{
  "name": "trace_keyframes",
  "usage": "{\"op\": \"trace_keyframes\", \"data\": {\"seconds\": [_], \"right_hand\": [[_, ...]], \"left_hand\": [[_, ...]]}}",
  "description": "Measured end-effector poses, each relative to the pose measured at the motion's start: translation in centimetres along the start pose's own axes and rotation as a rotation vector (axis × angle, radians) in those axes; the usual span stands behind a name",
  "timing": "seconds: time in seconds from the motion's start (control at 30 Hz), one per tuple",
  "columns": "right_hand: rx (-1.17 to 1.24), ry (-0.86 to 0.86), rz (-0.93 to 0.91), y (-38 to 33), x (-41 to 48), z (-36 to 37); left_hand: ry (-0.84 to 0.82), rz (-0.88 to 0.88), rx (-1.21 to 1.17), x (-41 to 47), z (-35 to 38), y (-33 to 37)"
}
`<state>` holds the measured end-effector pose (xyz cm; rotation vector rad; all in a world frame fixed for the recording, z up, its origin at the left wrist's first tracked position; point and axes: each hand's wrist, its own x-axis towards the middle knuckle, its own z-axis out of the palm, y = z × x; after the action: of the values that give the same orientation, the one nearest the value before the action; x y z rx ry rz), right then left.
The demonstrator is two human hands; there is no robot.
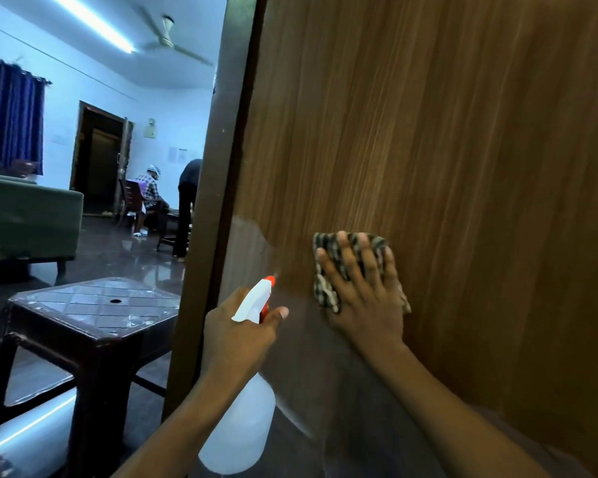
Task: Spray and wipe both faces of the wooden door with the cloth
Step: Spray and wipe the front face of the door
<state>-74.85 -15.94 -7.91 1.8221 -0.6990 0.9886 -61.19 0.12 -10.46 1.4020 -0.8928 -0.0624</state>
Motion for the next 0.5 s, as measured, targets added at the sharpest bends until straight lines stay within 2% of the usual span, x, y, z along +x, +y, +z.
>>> {"op": "trace_keyframes", "data": {"seconds": [0.1, 0.17, 0.27, 0.33, 0.4, 0.5], "right_hand": [[-0.016, -0.024, -0.225, -3.3, 0.0, 2.6], [-0.033, -0.104, -0.405, -5.1, -2.4, 3.8], [-0.026, -0.128, -0.586, -3.9, -5.1, 3.8], [-0.018, -0.083, -0.513, -2.0, -4.6, 2.9], [-0.032, -0.047, -0.333, -1.8, -1.4, 2.1], [0.010, -0.029, -0.180, -6.7, 6.6, 2.3]], "left_hand": [[-0.018, 0.016, -0.005, 1.2, -1.0, -0.8], [0.006, 0.028, 0.025, 1.6, -1.9, -1.5], [0.037, 0.018, 0.081, 1.7, -3.0, -2.6], [0.045, -0.014, 0.060, 1.7, -3.8, -3.1], [0.059, -0.031, 0.041, 1.8, -5.0, -3.6], [0.069, -0.009, 0.022, 2.5, -6.7, -4.4]]}}
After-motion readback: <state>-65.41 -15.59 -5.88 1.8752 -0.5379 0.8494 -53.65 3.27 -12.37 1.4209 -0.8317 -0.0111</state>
